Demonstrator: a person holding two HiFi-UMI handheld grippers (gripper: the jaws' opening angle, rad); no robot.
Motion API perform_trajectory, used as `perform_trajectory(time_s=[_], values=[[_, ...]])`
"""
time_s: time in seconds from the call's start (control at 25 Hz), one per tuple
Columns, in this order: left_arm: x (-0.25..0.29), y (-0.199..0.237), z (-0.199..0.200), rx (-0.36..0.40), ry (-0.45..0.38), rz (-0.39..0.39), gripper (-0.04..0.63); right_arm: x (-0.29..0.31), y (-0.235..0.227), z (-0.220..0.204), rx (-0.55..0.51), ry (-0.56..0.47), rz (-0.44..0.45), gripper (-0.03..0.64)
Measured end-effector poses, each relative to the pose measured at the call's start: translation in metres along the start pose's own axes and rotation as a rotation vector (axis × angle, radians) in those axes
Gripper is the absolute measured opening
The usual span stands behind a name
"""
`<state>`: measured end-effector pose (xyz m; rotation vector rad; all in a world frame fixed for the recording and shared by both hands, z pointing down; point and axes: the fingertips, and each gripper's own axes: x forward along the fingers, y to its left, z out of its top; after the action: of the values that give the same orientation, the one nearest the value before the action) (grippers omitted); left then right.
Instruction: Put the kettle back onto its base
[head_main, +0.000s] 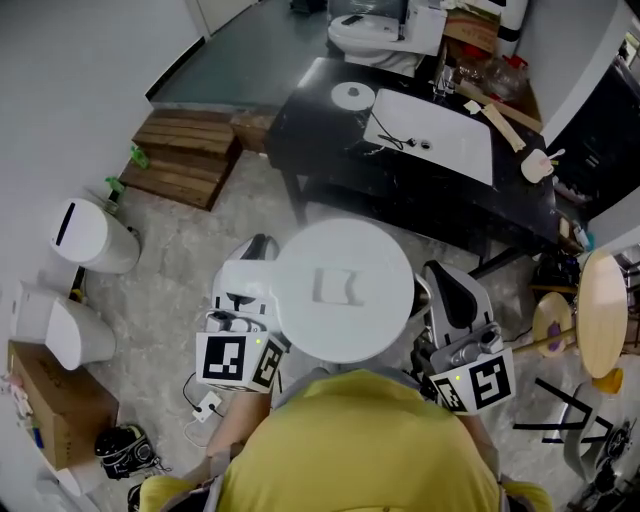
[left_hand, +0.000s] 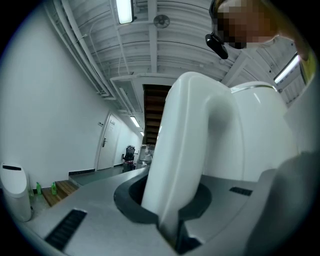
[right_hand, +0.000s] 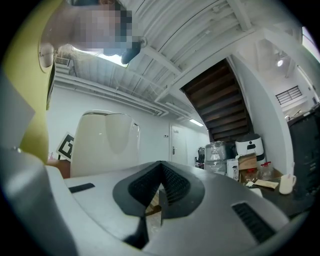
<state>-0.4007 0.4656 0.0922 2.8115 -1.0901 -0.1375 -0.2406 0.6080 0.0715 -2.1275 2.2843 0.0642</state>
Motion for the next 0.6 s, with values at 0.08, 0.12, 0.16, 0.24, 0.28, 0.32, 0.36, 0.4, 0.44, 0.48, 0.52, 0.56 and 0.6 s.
perform_trajectory(time_s=[0.08, 0.12, 0.16, 0.24, 0.28, 0.32, 0.36, 0.4, 0.44, 0.48, 0.52, 0.56, 0.6], values=[[0.014, 0.0, 0.0, -0.007, -0.003, 0.017, 0.043, 0.009, -0.013, -0.004, 0.002, 0.014, 0.022, 0.009], [0.02, 0.0, 0.0, -0.01, -0.005, 0.025, 0.043, 0.014, -0.018, -0.004, 0.005, 0.01, 0.031, 0.009], [0.025, 0.001, 0.0, -0.012, -0.008, 0.032, 0.043, 0.019, -0.023, -0.003, 0.007, 0.001, 0.04, 0.009], [0.033, 0.002, 0.0, -0.013, -0.011, 0.046, 0.043, 0.026, -0.03, -0.003, 0.01, -0.009, 0.054, 0.009], [0.037, 0.002, 0.0, -0.012, -0.012, 0.052, 0.043, 0.028, -0.033, -0.005, 0.012, -0.005, 0.058, 0.009], [0.041, 0.003, 0.0, -0.01, -0.013, 0.058, 0.043, 0.031, -0.036, -0.005, 0.015, -0.003, 0.061, 0.009], [0.045, 0.004, -0.001, -0.008, -0.012, 0.062, 0.043, 0.035, -0.038, -0.005, 0.019, -0.006, 0.062, 0.009], [0.049, 0.005, -0.001, -0.006, -0.009, 0.065, 0.043, 0.039, -0.041, -0.004, 0.023, -0.012, 0.062, 0.009], [0.053, 0.007, -0.002, -0.005, -0.006, 0.068, 0.043, 0.043, -0.043, -0.005, 0.027, -0.013, 0.063, 0.009], [0.057, 0.009, -0.002, -0.003, -0.003, 0.071, 0.043, 0.046, -0.046, -0.007, 0.029, -0.007, 0.066, 0.009], [0.062, 0.011, -0.003, -0.002, -0.001, 0.073, 0.043, 0.049, -0.048, -0.01, 0.03, 0.001, 0.071, 0.009], [0.066, 0.013, -0.003, -0.001, 0.0, 0.074, 0.043, 0.052, -0.049, -0.013, 0.031, 0.008, 0.074, 0.009], [0.07, 0.016, -0.003, 0.0, 0.001, 0.075, 0.043, 0.056, -0.05, -0.014, 0.031, 0.012, 0.075, 0.009]])
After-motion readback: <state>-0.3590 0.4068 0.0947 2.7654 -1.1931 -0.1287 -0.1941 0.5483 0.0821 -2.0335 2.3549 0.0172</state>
